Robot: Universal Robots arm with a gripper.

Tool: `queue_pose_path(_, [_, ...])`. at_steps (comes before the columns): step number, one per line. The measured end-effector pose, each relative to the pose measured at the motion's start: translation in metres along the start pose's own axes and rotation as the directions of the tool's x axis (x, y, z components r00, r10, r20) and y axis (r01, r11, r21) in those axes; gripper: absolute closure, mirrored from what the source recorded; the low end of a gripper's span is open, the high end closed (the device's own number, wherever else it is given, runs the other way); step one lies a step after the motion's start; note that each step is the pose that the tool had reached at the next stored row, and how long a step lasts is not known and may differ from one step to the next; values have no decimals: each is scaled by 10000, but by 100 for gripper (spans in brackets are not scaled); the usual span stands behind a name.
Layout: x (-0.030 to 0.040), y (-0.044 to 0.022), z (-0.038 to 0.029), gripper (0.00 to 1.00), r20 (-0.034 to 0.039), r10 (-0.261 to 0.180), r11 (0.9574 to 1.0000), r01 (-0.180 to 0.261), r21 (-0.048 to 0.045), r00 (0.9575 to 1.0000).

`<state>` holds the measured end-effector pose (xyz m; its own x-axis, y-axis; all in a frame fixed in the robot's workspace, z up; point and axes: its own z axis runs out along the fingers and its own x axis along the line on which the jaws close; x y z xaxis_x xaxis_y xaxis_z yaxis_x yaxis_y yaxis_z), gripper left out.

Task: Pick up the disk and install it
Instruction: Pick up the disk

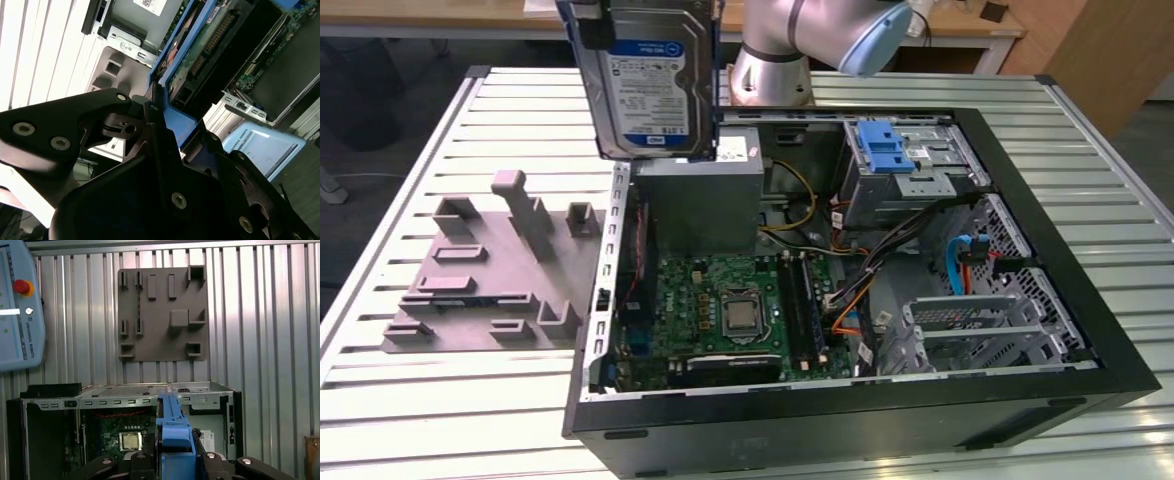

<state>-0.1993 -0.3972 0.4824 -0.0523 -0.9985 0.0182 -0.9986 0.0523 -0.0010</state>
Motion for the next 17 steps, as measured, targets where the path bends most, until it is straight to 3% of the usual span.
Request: queue_pose_path(17, [15, -361, 33, 63, -44, 0, 10000, 0, 20, 10000])
